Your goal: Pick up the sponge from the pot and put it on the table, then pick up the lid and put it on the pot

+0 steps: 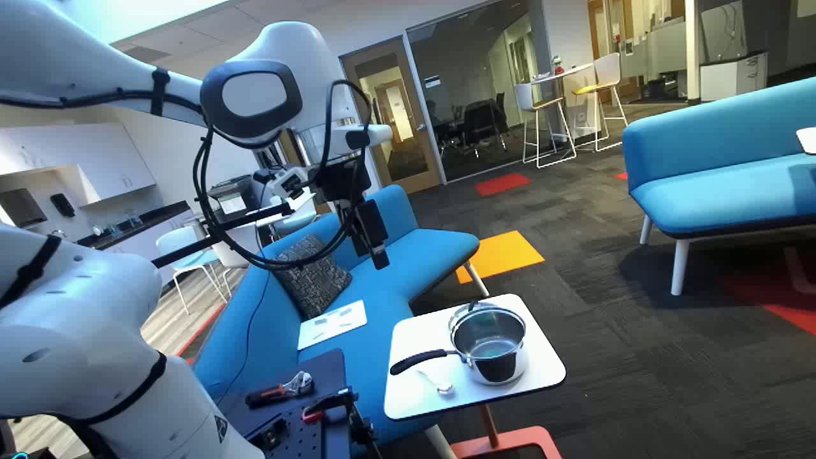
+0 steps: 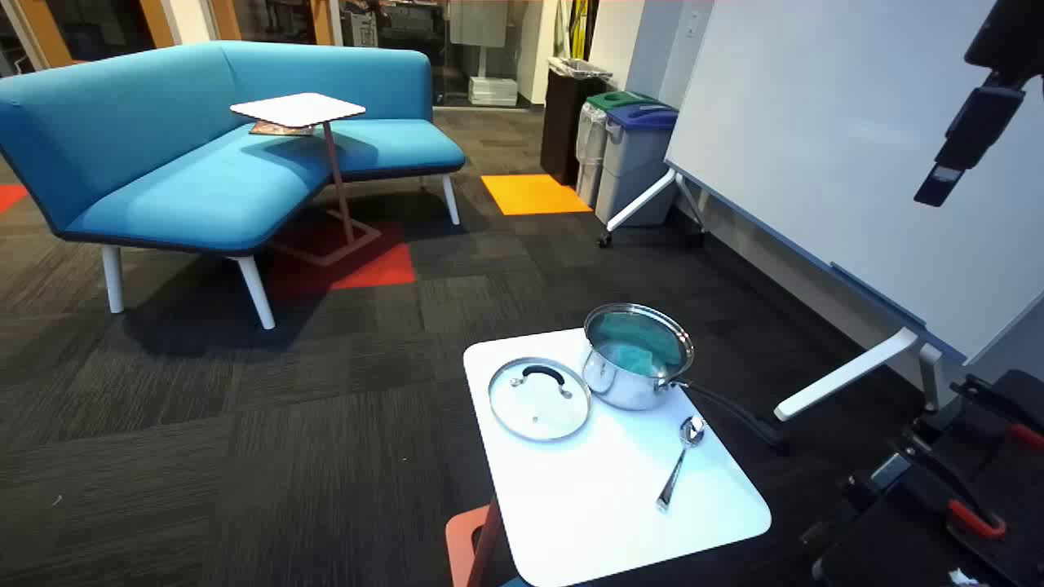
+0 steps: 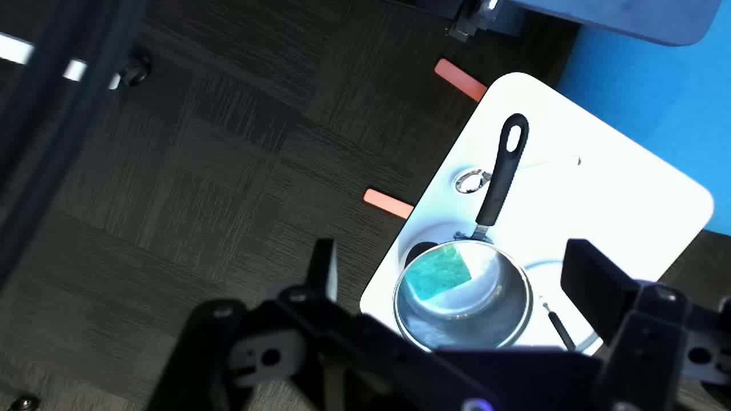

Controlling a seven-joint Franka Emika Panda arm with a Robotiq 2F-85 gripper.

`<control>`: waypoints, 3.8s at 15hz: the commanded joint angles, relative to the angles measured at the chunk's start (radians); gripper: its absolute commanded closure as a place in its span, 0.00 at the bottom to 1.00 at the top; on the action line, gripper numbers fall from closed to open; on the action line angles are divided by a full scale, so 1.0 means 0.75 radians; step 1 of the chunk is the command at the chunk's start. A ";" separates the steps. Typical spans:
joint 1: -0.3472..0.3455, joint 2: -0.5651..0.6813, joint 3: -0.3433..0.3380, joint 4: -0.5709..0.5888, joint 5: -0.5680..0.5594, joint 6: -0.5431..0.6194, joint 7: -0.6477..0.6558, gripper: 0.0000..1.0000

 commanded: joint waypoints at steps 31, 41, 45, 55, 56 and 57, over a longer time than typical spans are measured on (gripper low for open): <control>0.113 0.882 0.161 0.401 -0.130 0.660 0.396 0.00; 0.167 1.358 0.070 0.709 -0.151 0.652 0.404 0.00; 0.160 1.488 0.050 0.761 -0.115 0.682 0.371 0.00; 0.158 1.711 0.017 0.831 0.000 0.966 0.400 0.00; 0.164 1.728 0.008 0.838 0.012 0.989 0.403 0.00; 0.175 1.743 -0.006 0.847 0.021 1.002 0.411 0.00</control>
